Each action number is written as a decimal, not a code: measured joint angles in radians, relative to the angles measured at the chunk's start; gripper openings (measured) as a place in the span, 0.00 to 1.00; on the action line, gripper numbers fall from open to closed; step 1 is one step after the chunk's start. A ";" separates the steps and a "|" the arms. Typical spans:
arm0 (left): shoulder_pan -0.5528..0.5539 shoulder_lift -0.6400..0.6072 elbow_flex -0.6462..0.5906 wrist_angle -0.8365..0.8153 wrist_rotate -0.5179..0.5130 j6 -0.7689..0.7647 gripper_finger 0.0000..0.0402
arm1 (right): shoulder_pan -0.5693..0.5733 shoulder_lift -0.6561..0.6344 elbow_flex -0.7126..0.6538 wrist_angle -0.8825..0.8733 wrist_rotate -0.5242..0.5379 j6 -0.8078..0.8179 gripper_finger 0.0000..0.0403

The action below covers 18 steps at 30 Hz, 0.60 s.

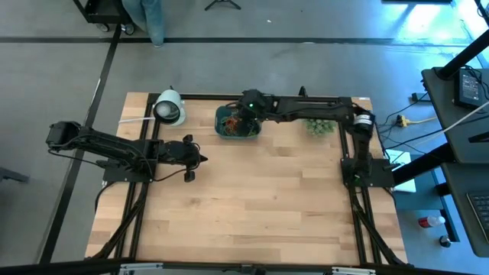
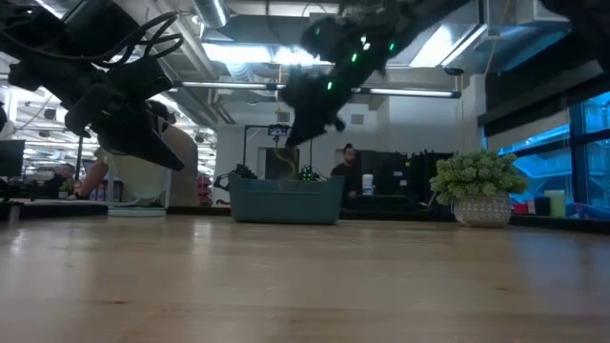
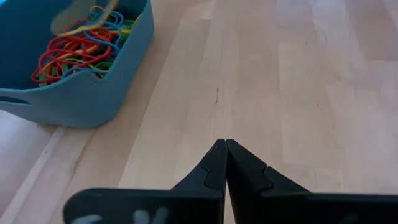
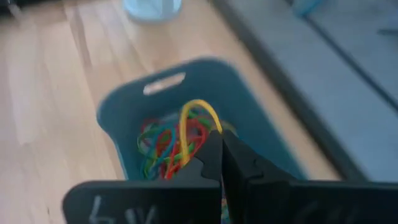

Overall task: Pick and place rubber bands into bin
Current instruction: Put the yellow rubber band into the blue bin

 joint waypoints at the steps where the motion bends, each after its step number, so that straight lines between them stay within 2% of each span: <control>1: 0.000 0.000 0.000 0.000 -0.002 0.000 0.00 | -0.004 0.023 0.000 0.006 -0.017 0.002 0.00; 8: 0.000 0.000 0.000 0.000 -0.005 0.006 0.01 | -0.006 0.120 0.000 0.030 -0.043 0.004 0.03; 12: 0.000 0.000 0.000 0.000 -0.005 0.013 0.00 | -0.011 0.125 0.000 0.011 -0.043 0.077 0.07; 18: 0.000 0.000 0.000 0.000 -0.005 0.015 0.01 | -0.021 0.097 0.001 -0.093 -0.040 0.092 0.17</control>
